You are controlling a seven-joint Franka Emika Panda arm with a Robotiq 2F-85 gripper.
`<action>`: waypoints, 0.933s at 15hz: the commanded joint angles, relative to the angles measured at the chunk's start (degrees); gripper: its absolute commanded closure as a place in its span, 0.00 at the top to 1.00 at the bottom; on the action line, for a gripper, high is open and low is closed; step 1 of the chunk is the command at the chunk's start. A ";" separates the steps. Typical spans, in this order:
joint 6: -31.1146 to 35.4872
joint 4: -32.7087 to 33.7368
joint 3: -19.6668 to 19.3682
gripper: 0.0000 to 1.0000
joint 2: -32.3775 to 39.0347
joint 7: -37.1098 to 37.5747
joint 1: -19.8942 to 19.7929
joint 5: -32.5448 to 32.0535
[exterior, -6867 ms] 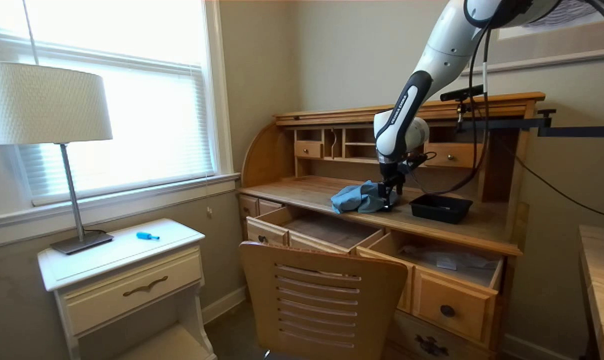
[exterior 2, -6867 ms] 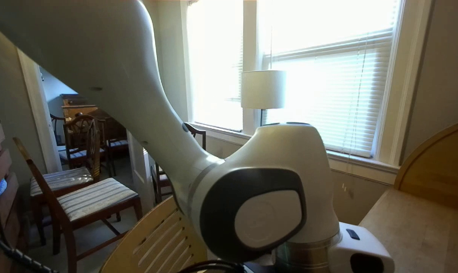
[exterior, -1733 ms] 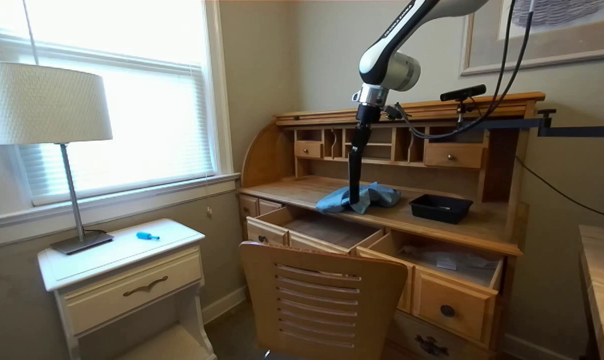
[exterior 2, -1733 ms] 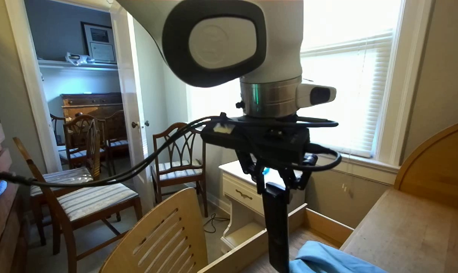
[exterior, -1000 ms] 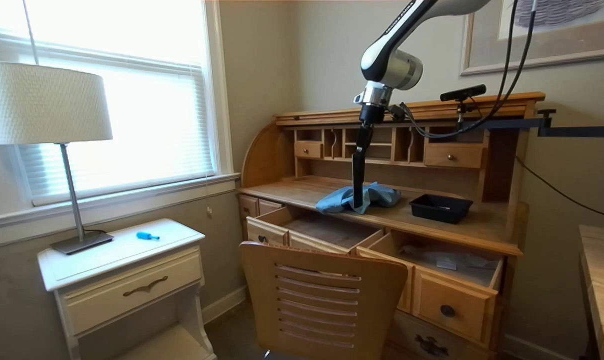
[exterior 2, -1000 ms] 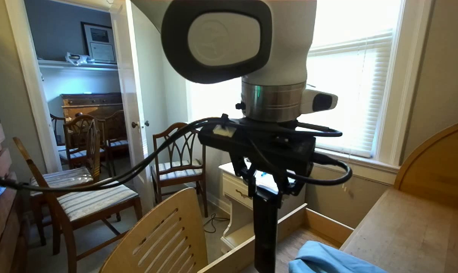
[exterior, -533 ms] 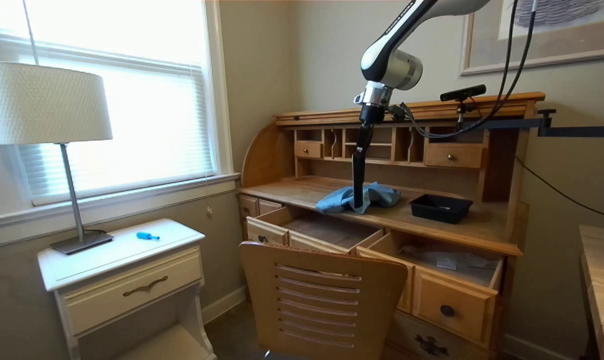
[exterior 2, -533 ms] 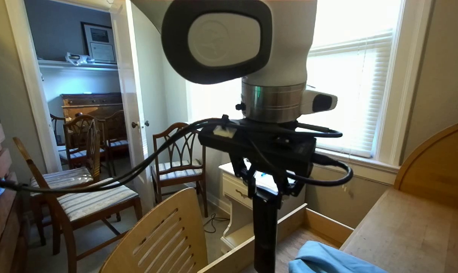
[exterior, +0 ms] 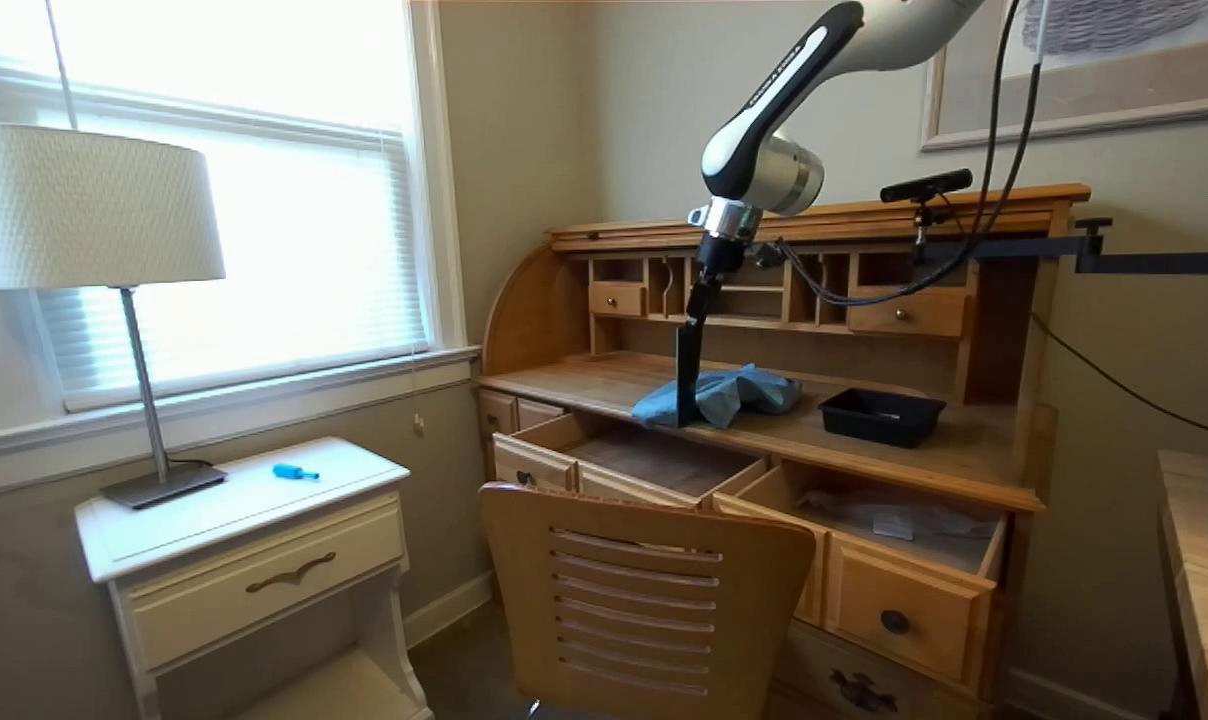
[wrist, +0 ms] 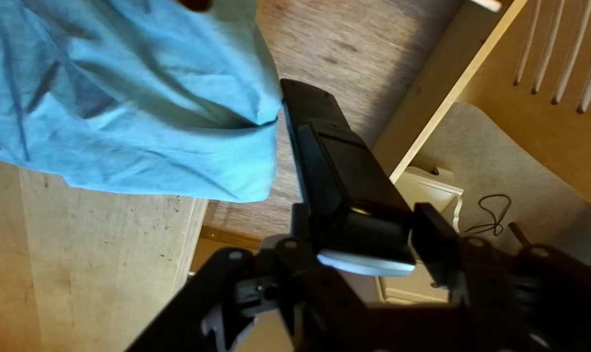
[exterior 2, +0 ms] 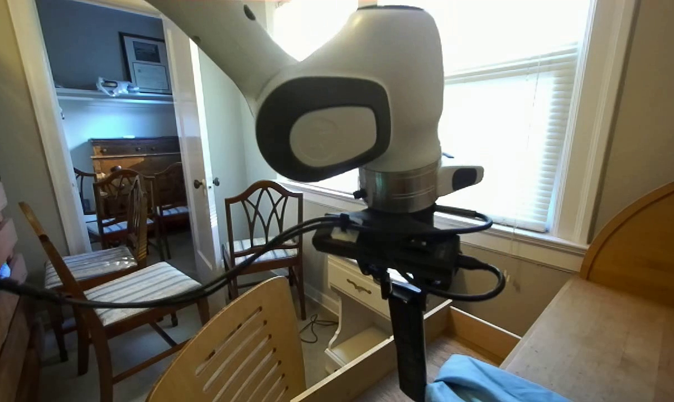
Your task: Put the remote inside the drawer
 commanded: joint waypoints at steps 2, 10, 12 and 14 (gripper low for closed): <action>4.39 7.74 2.64 0.31 7.28 -2.08 -0.82 -0.29; 10.41 19.73 8.45 0.31 17.56 -2.82 -1.76 -0.97; 9.56 22.66 9.24 0.31 19.66 -2.14 -1.55 -1.09; 7.38 25.22 9.05 0.31 21.17 -0.71 -0.91 -1.20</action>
